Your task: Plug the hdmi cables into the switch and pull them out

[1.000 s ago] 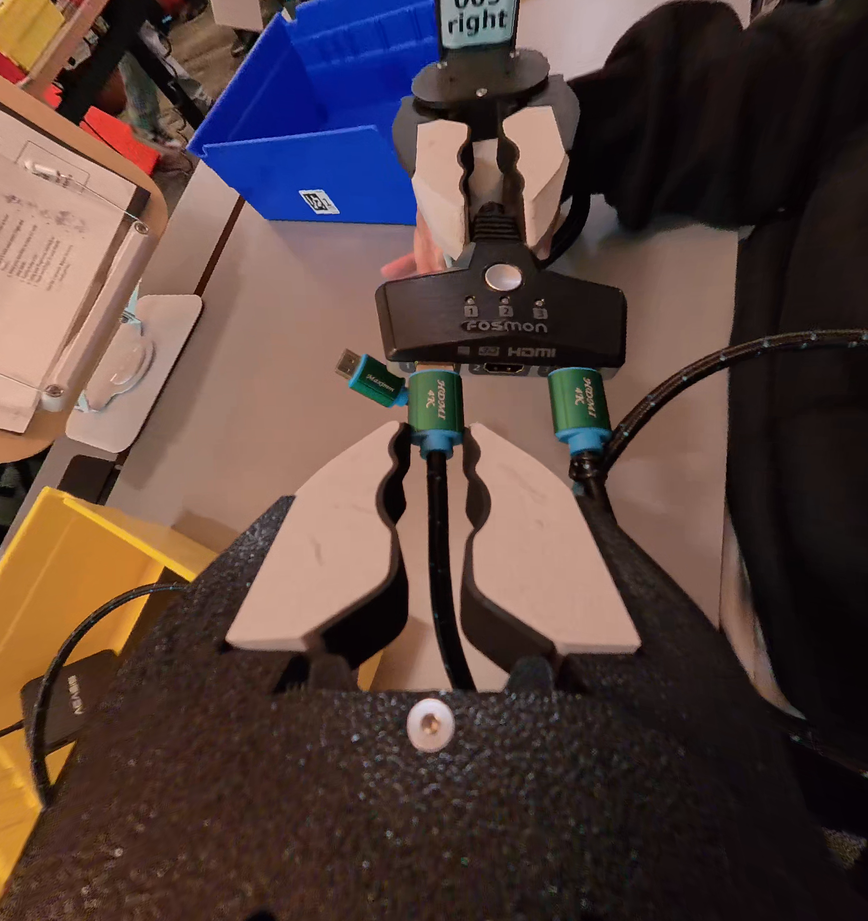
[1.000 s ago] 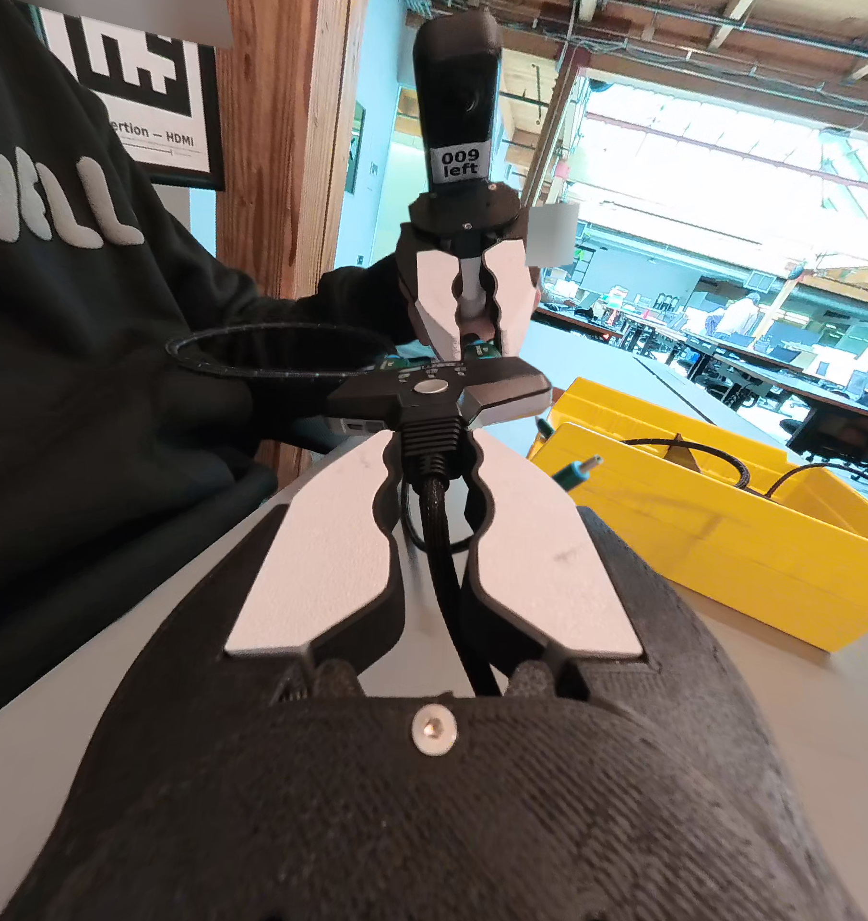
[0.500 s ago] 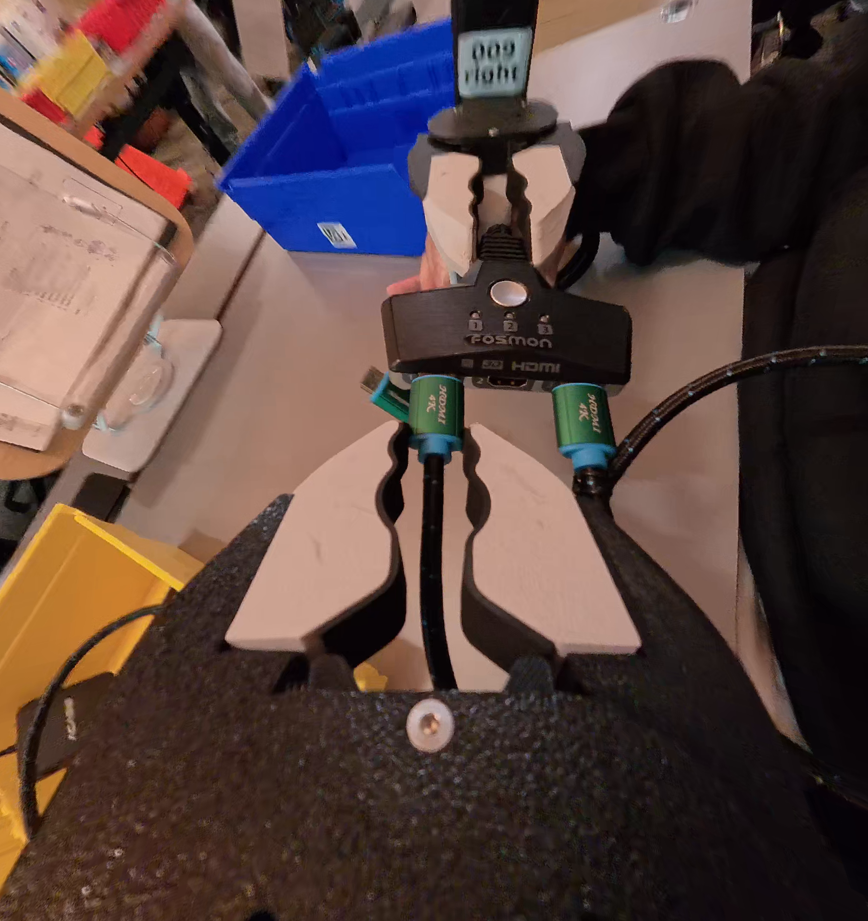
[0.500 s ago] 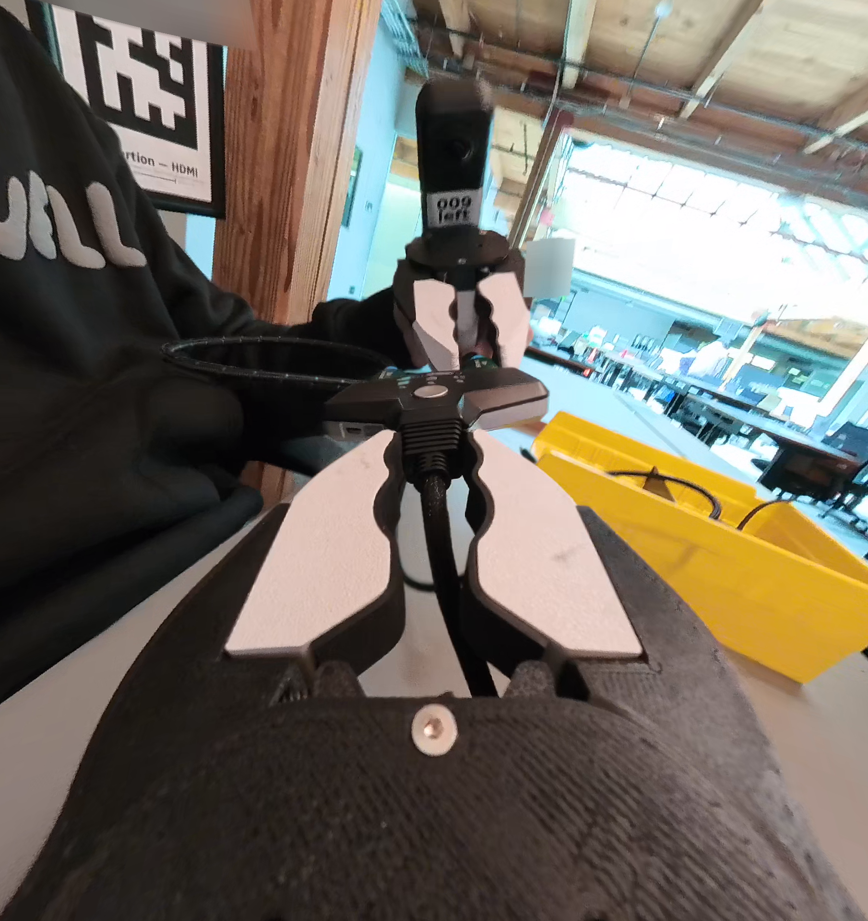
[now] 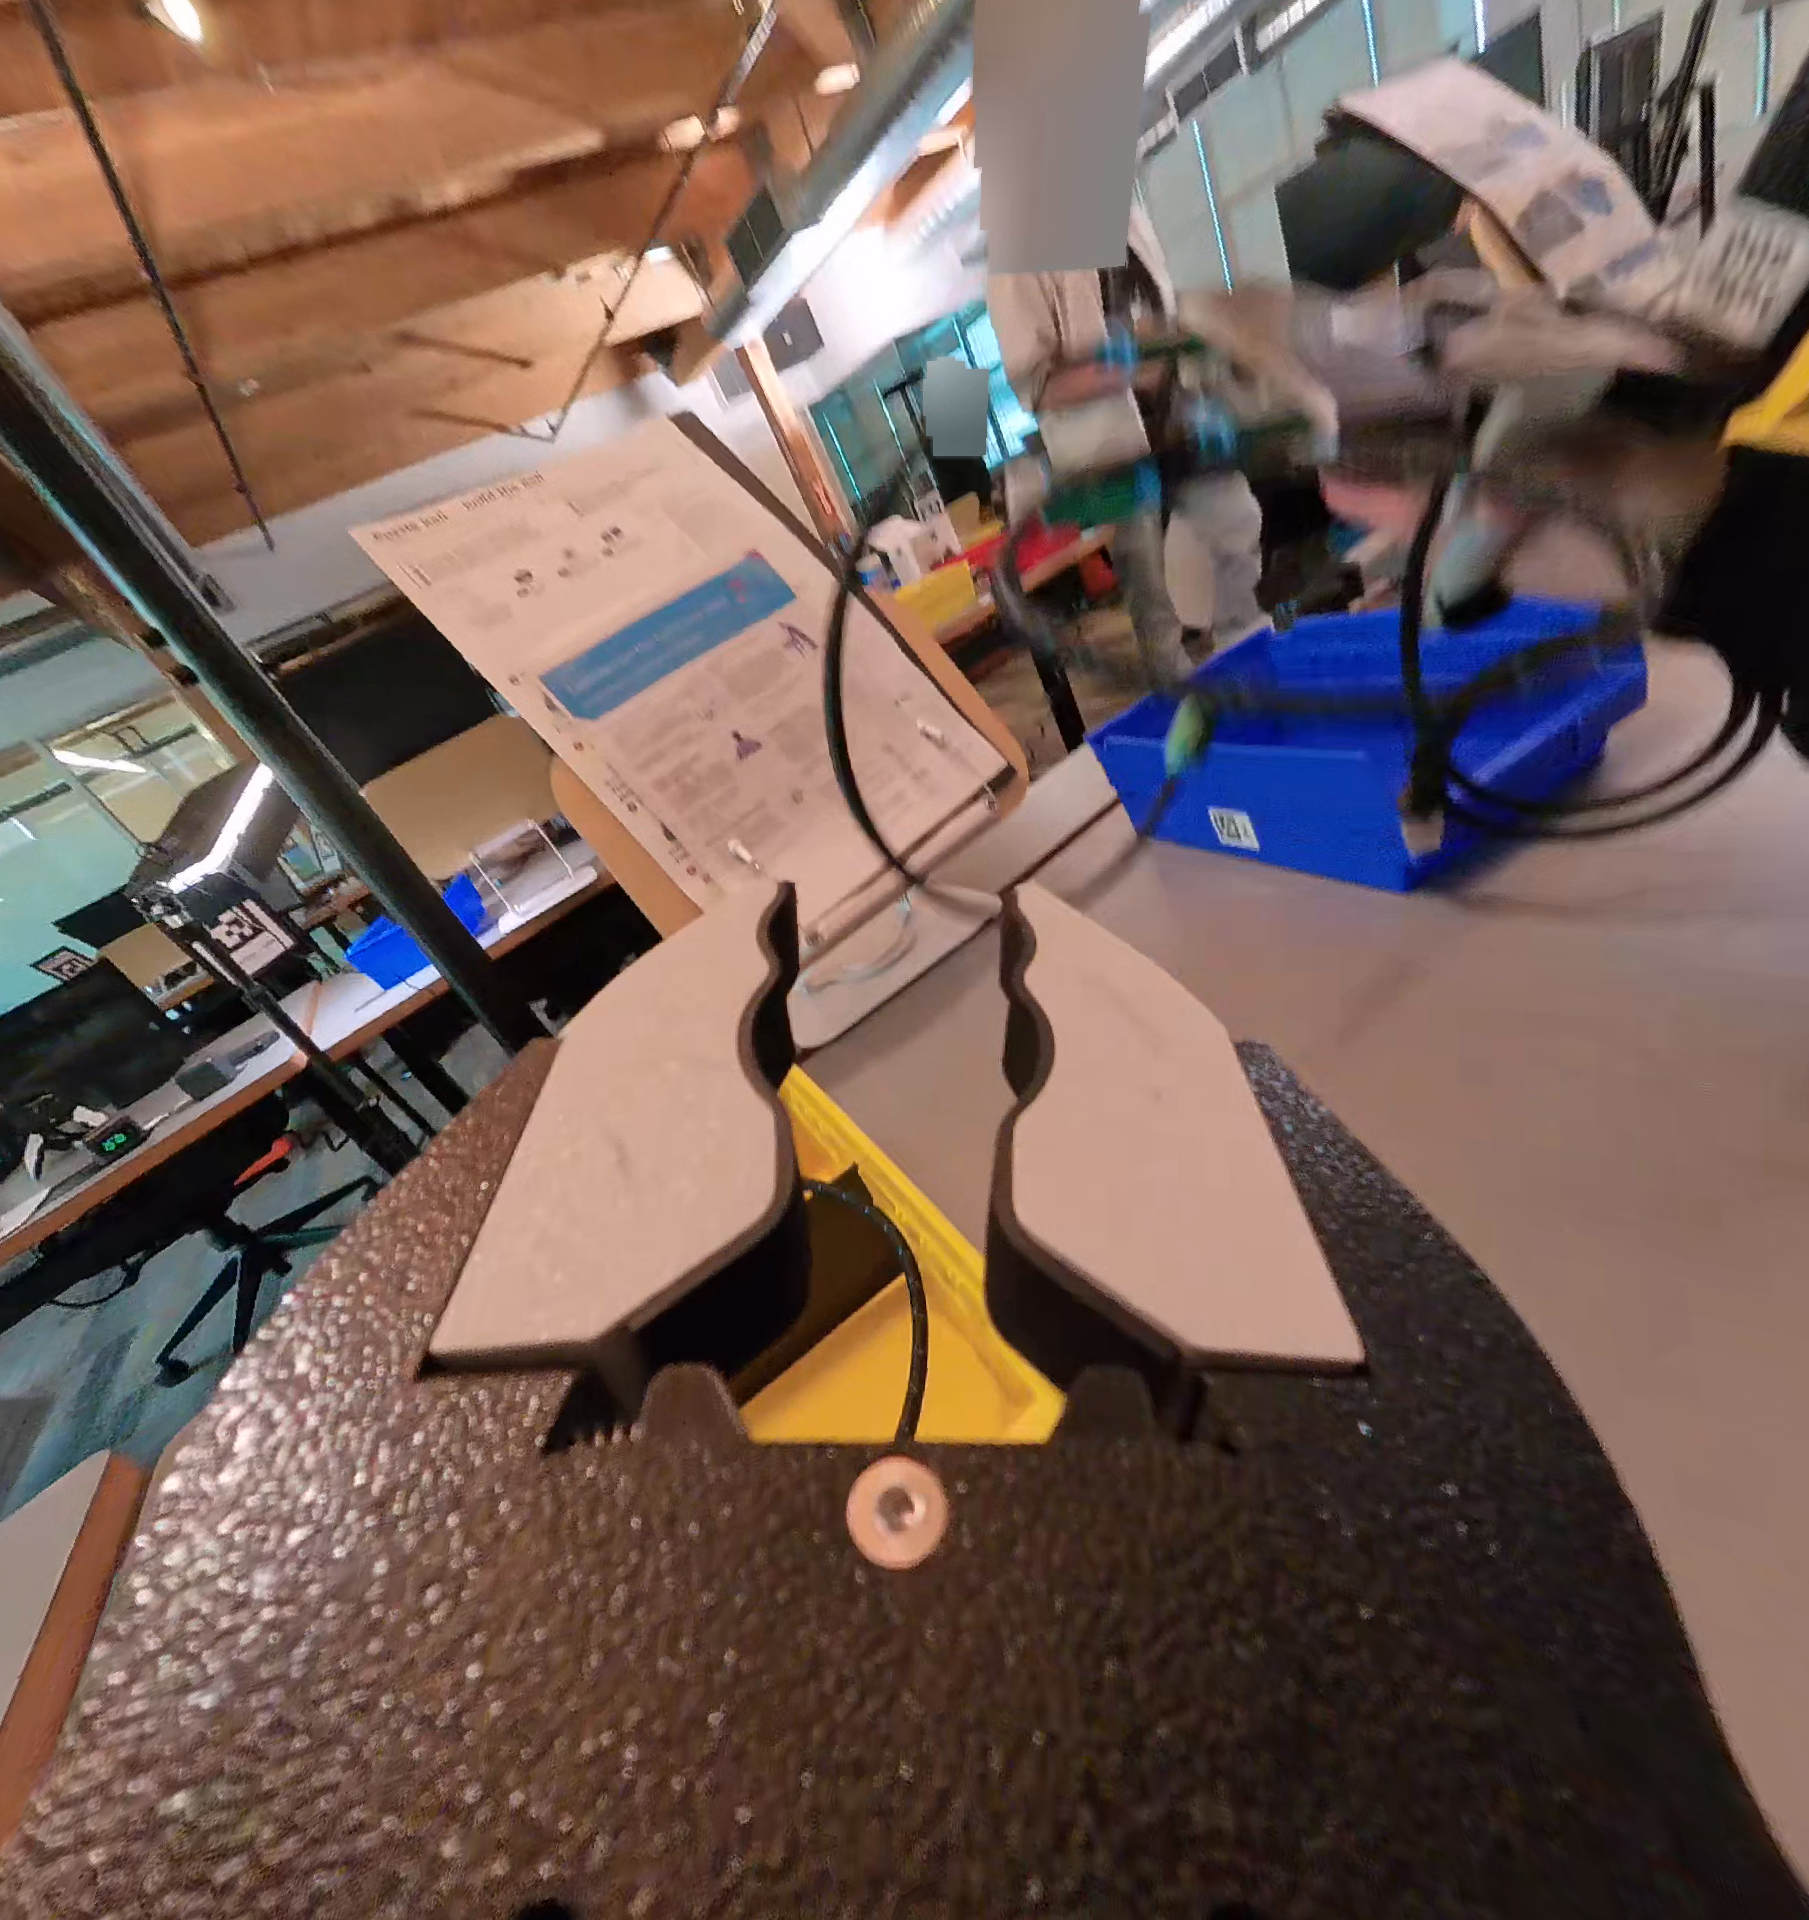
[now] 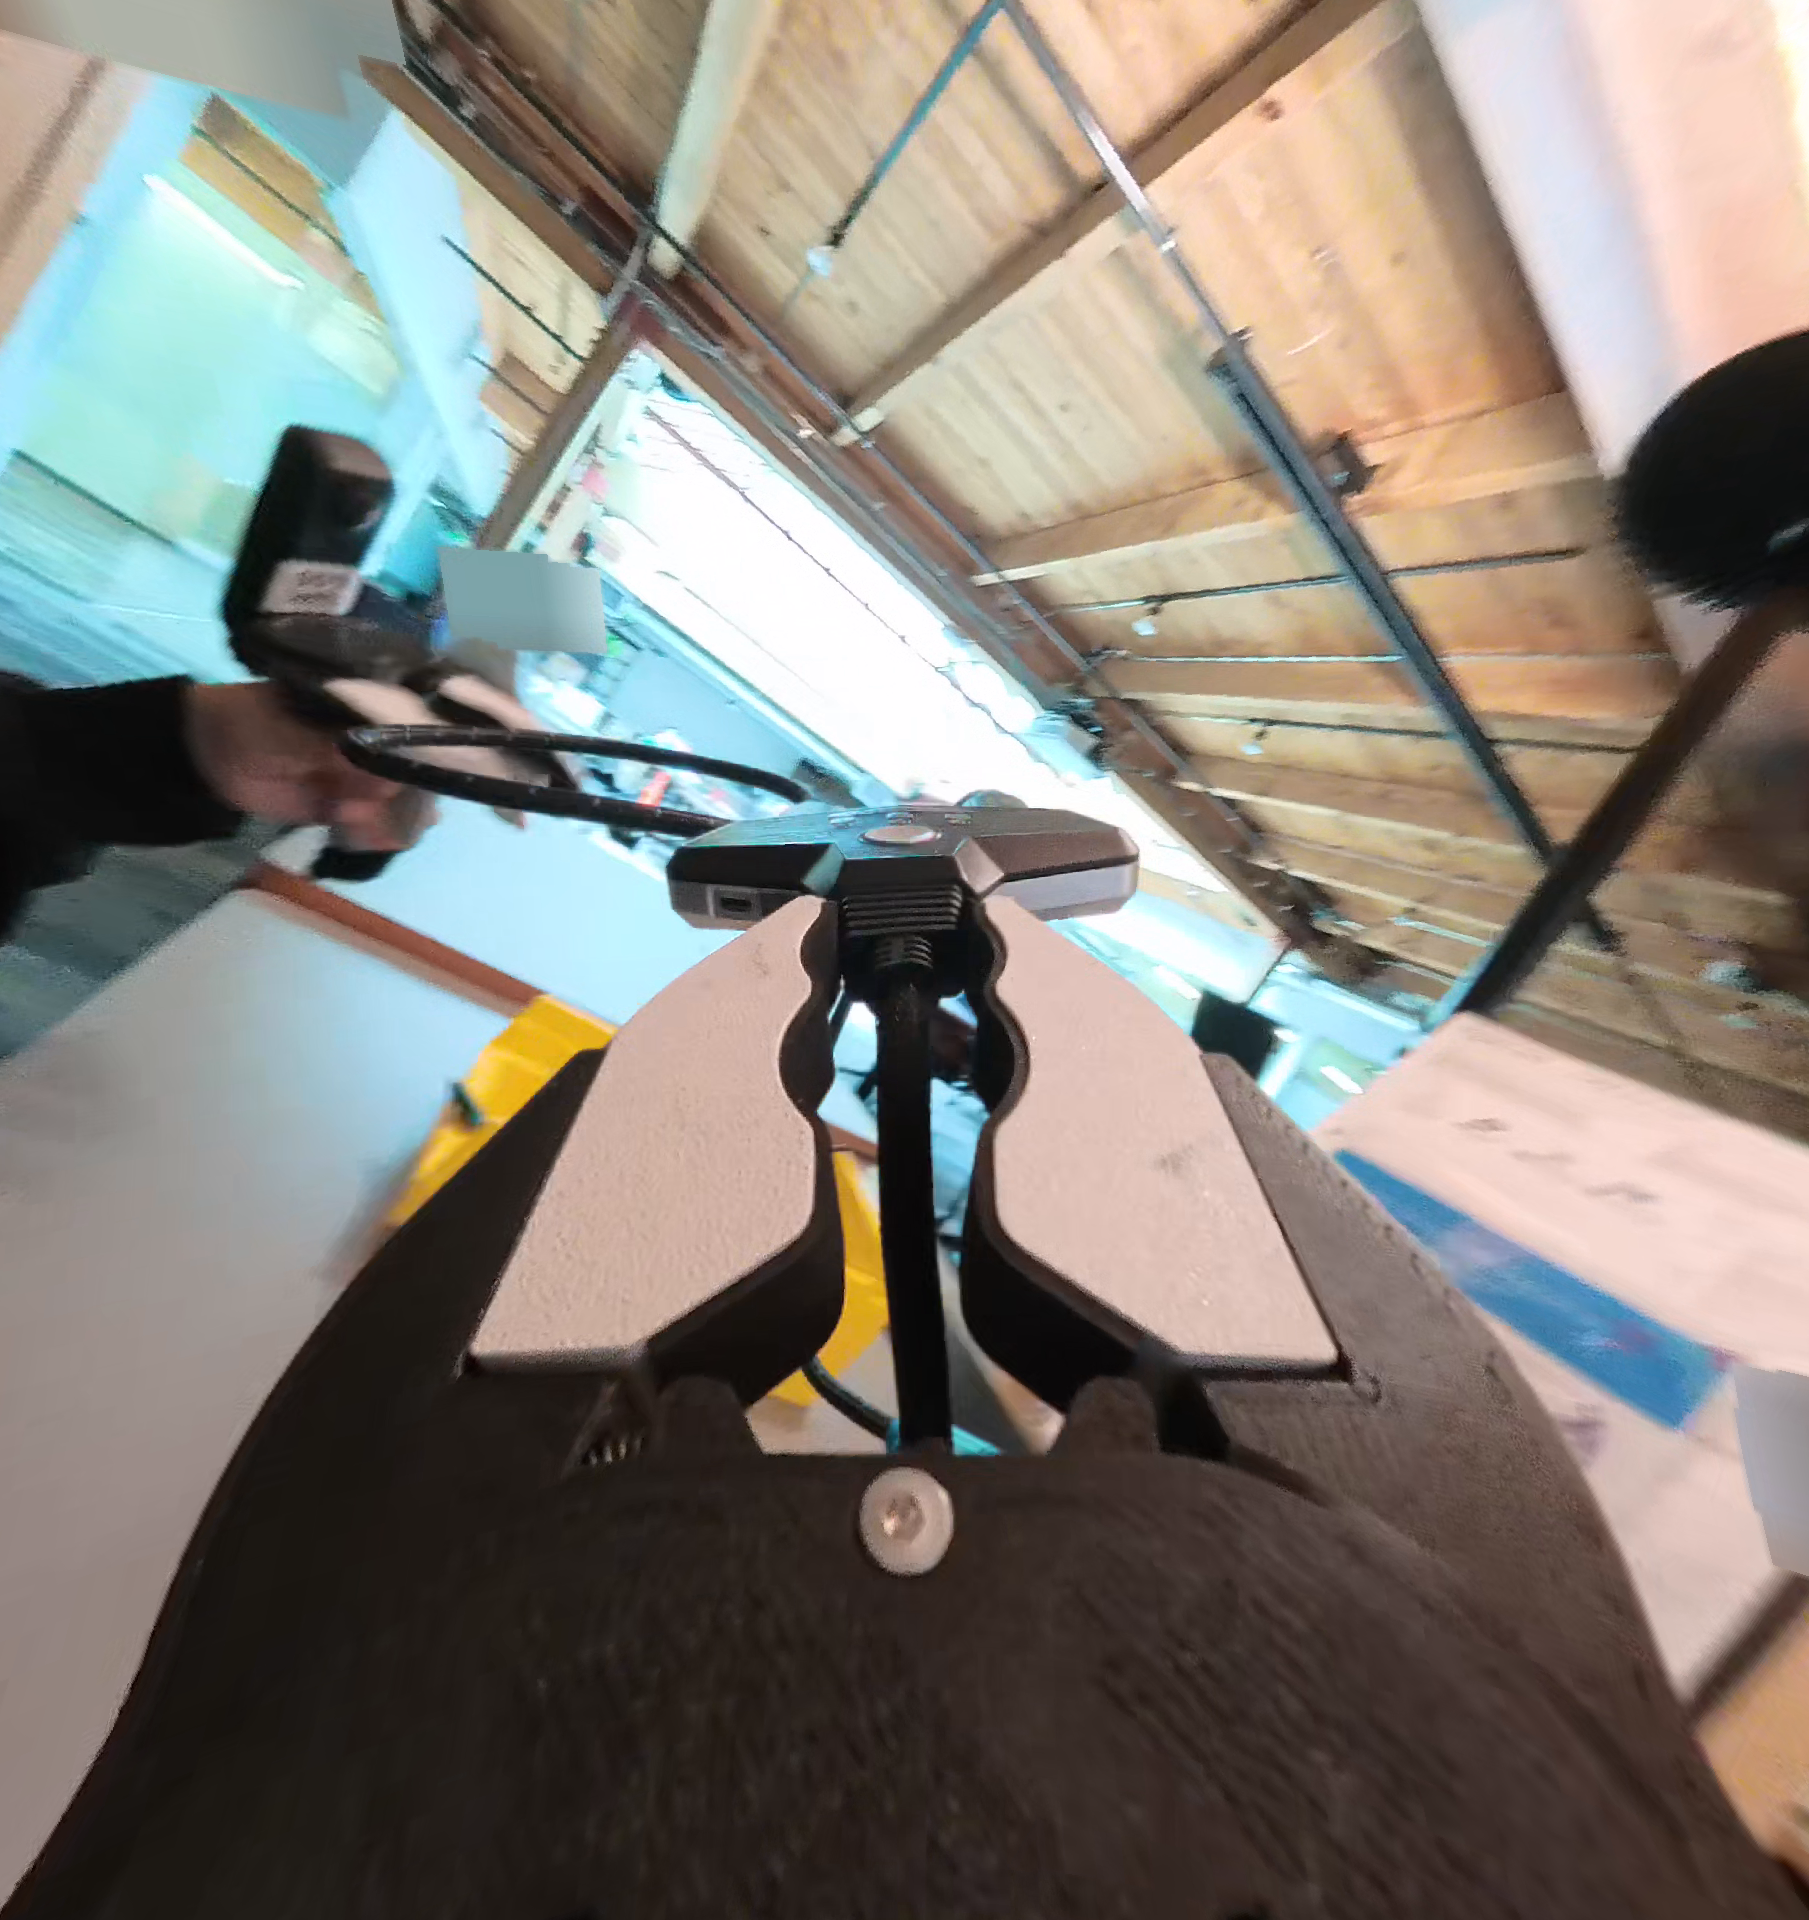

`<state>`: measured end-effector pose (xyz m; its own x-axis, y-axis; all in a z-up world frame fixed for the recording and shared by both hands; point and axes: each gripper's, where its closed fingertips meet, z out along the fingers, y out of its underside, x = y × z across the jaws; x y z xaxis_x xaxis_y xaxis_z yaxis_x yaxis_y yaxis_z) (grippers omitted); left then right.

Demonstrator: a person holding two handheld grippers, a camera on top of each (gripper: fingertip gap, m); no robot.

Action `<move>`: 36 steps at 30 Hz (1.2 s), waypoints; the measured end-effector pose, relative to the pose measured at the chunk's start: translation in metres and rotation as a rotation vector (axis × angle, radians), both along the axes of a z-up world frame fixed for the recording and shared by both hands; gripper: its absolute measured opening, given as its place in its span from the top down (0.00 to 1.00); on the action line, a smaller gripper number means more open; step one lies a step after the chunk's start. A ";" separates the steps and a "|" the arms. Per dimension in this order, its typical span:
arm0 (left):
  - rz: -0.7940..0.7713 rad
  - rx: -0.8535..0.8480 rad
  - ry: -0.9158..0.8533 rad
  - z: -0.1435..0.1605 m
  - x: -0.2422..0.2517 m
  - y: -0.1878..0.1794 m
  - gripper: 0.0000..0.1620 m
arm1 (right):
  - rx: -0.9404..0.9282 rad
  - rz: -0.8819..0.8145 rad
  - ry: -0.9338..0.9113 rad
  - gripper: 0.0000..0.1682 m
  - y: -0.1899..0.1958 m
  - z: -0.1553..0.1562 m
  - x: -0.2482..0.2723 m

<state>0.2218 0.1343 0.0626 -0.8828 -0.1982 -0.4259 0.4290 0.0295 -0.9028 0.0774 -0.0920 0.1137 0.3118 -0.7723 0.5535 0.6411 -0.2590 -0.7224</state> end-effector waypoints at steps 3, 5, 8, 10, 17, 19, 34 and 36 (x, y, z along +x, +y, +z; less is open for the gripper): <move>-0.005 0.126 -0.020 -0.023 -0.001 -0.016 0.77 | 0.031 -0.074 -0.067 0.87 -0.036 0.041 -0.012; 0.022 0.208 -0.056 -0.037 0.001 -0.025 0.77 | 0.058 -0.109 -0.096 0.87 -0.057 0.061 -0.020; 0.070 0.296 -0.120 -0.053 0.004 -0.033 0.76 | 0.017 -0.166 -0.087 0.87 -0.087 0.068 -0.030; 0.078 0.314 -0.132 -0.058 0.004 -0.036 0.76 | -0.014 -0.240 -0.056 0.87 -0.112 0.065 -0.036; 0.002 0.270 -0.039 -0.060 0.001 -0.042 0.76 | -0.005 -0.535 0.072 0.87 -0.198 0.045 -0.050; -0.001 0.279 -0.030 -0.063 0.002 -0.043 0.76 | 0.059 -0.563 0.064 0.87 -0.212 0.046 -0.053; -0.030 0.349 -0.025 -0.083 0.001 -0.052 0.76 | 0.608 -0.194 -0.240 0.87 -0.264 0.062 -0.047; -0.035 0.349 -0.021 -0.084 0.001 -0.052 0.76 | 0.653 -0.190 -0.256 0.87 -0.278 0.054 -0.047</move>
<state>0.2226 0.0818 -0.0213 -0.8767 -0.0072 -0.4810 0.4537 0.3201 -0.8317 0.0307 -0.3704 0.1676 0.0621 -0.9981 -0.0013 0.7977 0.0504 -0.6009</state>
